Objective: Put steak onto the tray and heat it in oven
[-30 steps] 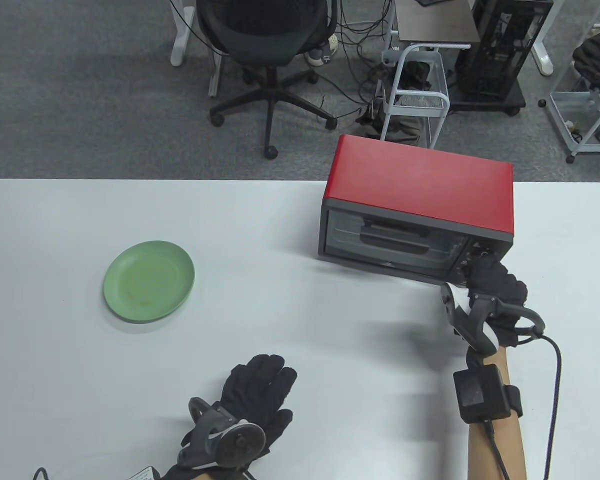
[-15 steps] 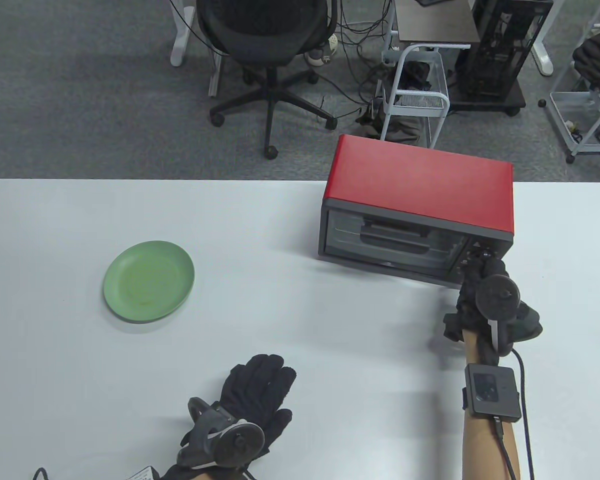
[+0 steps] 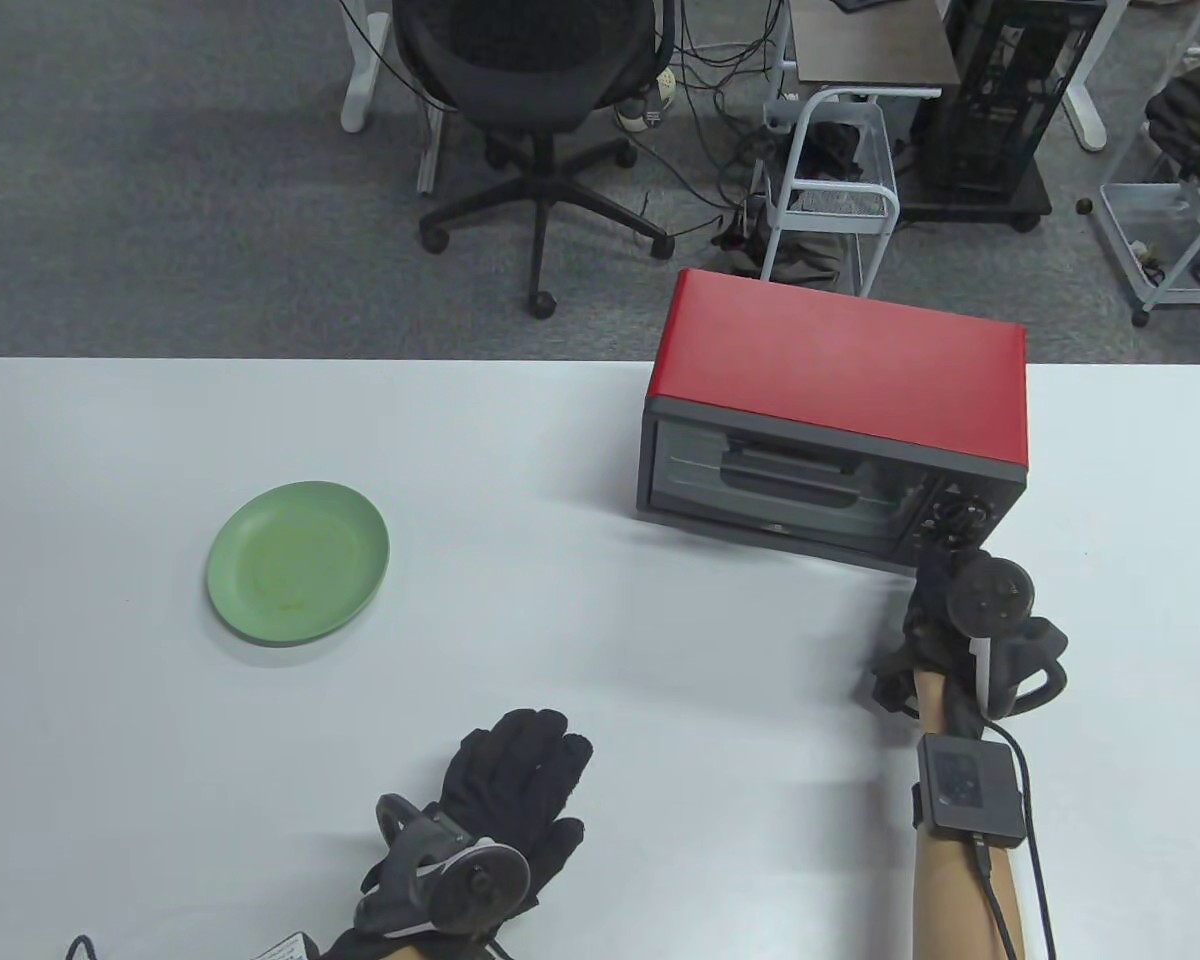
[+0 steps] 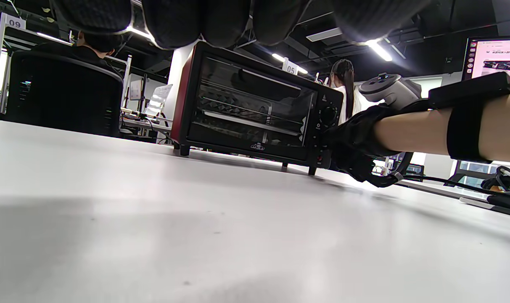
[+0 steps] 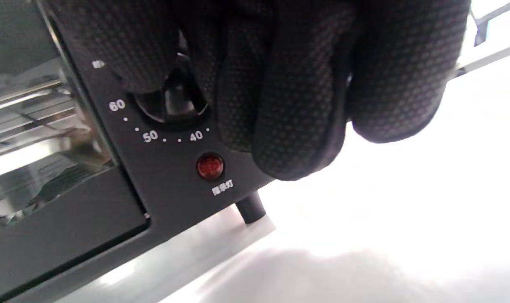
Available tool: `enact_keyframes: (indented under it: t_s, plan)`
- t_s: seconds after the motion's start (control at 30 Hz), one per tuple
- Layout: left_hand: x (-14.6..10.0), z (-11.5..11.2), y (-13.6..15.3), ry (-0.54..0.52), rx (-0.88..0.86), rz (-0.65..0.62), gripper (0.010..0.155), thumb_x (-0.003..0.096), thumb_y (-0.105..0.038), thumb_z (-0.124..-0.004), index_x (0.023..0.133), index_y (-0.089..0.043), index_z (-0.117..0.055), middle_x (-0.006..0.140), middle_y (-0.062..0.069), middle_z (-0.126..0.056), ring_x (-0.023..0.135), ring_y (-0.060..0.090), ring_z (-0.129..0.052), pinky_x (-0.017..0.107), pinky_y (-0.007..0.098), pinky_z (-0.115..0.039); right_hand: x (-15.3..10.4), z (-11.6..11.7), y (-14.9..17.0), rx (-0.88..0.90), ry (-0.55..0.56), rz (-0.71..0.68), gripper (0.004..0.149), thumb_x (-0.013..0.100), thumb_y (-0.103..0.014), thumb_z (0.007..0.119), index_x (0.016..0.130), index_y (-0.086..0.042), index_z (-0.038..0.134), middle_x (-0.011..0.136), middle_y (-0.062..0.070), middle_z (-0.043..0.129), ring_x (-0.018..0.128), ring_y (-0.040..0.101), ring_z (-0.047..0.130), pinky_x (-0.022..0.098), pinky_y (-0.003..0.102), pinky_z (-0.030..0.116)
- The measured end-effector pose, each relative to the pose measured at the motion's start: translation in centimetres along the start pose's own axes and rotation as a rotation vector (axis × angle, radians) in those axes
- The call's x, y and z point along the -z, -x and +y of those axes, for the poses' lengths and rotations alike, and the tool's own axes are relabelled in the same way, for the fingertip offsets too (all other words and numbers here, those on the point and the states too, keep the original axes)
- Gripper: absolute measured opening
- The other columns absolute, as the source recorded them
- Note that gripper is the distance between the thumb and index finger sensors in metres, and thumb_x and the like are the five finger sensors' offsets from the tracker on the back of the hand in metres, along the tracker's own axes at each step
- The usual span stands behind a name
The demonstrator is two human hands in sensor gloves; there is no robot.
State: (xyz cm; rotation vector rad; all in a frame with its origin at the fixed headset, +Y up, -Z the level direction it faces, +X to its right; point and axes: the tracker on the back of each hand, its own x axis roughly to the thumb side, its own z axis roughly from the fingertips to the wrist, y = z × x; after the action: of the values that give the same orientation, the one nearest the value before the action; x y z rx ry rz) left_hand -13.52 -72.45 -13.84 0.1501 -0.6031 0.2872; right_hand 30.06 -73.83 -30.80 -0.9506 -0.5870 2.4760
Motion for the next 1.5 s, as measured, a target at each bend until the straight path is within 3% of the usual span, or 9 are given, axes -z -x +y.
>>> enact_keyframes:
  t_s: [0.13, 0.37, 0.4, 0.73, 0.93, 1.07, 1.27, 1.4, 1.5]
  plan:
    - [0.0, 0.0, 0.1, 0.001, -0.005, 0.004, 0.073, 0.0489, -0.05, -0.068, 0.112, -0.018, -0.052, 0.117, 0.02, -0.052, 0.103, 0.05, -0.059, 0.066, 0.073, -0.057, -0.1, 0.4, -0.1, 0.097, -0.017, 0.093, 0.016, 0.062, -0.043, 0.074, 0.062, -0.039, 0.089, 0.063, -0.017, 0.098, 0.039, 0.015, 0.109, 0.035, 0.042, 0.096]
    - [0.0, 0.0, 0.1, 0.005, -0.002, 0.003, 0.073, 0.0489, -0.05, -0.068, 0.112, -0.018, -0.052, 0.117, 0.02, -0.052, 0.103, 0.05, -0.059, 0.066, 0.073, -0.057, -0.3, 0.6, -0.4, 0.023, 0.041, 0.022, 0.012, 0.062, -0.041, 0.075, 0.062, -0.04, 0.088, 0.061, -0.019, 0.097, 0.037, 0.012, 0.109, 0.034, 0.04, 0.097]
    - [0.0, 0.0, 0.1, 0.006, -0.002, 0.003, 0.073, 0.0489, -0.05, -0.068, 0.112, -0.018, -0.052, 0.117, 0.02, -0.052, 0.103, 0.051, -0.059, 0.066, 0.073, -0.057, -0.2, 0.6, -0.4, 0.027, 0.04, 0.019, 0.012, 0.062, -0.04, 0.075, 0.062, -0.04, 0.087, 0.06, -0.011, 0.099, 0.037, 0.012, 0.109, 0.034, 0.04, 0.097]
    - [0.0, 0.0, 0.1, 0.002, -0.003, 0.003, 0.073, 0.0489, -0.05, -0.068, 0.112, -0.018, -0.052, 0.117, 0.02, -0.052, 0.103, 0.05, -0.059, 0.066, 0.073, -0.057, 0.1, 0.7, 0.1, 0.118, -0.019, 0.048, 0.012, 0.063, -0.039, 0.074, 0.063, -0.038, 0.086, 0.061, -0.011, 0.096, 0.036, 0.011, 0.108, 0.033, 0.039, 0.097]
    - [0.0, 0.0, 0.1, 0.0, -0.005, 0.003, 0.073, 0.0489, -0.05, -0.068, 0.112, -0.018, -0.052, 0.117, 0.02, -0.052, 0.103, 0.05, -0.059, 0.066, 0.073, -0.057, 0.6, 1.0, 1.2, 0.334, -0.118, 0.175, 0.014, 0.064, -0.04, 0.073, 0.065, -0.036, 0.087, 0.062, -0.008, 0.096, 0.036, 0.013, 0.107, 0.033, 0.04, 0.097]
    - [0.0, 0.0, 0.1, -0.002, -0.004, 0.002, 0.073, 0.0489, -0.05, -0.068, 0.113, -0.018, -0.052, 0.117, 0.02, -0.052, 0.103, 0.05, -0.059, 0.066, 0.073, -0.057, 0.7, 1.0, 1.5, 0.363, -0.137, 0.195, 0.014, 0.064, -0.04, 0.073, 0.066, -0.036, 0.087, 0.063, -0.007, 0.096, 0.036, 0.012, 0.107, 0.033, 0.04, 0.097]
    - [0.0, 0.0, 0.1, -0.002, -0.004, 0.002, 0.073, 0.0489, -0.05, -0.068, 0.113, -0.018, -0.052, 0.117, 0.02, -0.052, 0.103, 0.05, -0.059, 0.067, 0.073, -0.057, 0.2, 0.8, 0.9, 0.233, -0.118, 0.139, 0.016, 0.061, -0.041, 0.072, 0.069, -0.038, 0.086, 0.064, -0.011, 0.095, 0.037, 0.017, 0.107, 0.035, 0.044, 0.095]
    - [-0.1, 0.3, 0.1, -0.017, -0.017, 0.0, 0.073, 0.0487, -0.05, -0.068, 0.113, -0.018, -0.052, 0.117, 0.02, -0.052, 0.104, 0.05, -0.058, 0.067, 0.074, -0.057, -0.8, -1.3, -0.2, 0.117, -0.042, 0.0, 0.037, 0.054, -0.044, 0.076, 0.08, -0.02, 0.084, 0.066, 0.003, 0.098, 0.042, 0.024, 0.107, 0.037, 0.05, 0.092]
    - [-0.2, 1.0, 0.1, -0.068, -0.031, -0.003, 0.073, 0.0487, -0.05, -0.068, 0.113, -0.019, -0.052, 0.117, 0.02, -0.051, 0.104, 0.05, -0.057, 0.067, 0.074, -0.056, -2.5, -4.6, -1.6, 0.076, 0.026, -0.144, 0.054, 0.05, -0.045, 0.077, 0.087, -0.006, 0.081, 0.067, 0.009, 0.098, 0.044, 0.028, 0.107, 0.038, 0.052, 0.091]
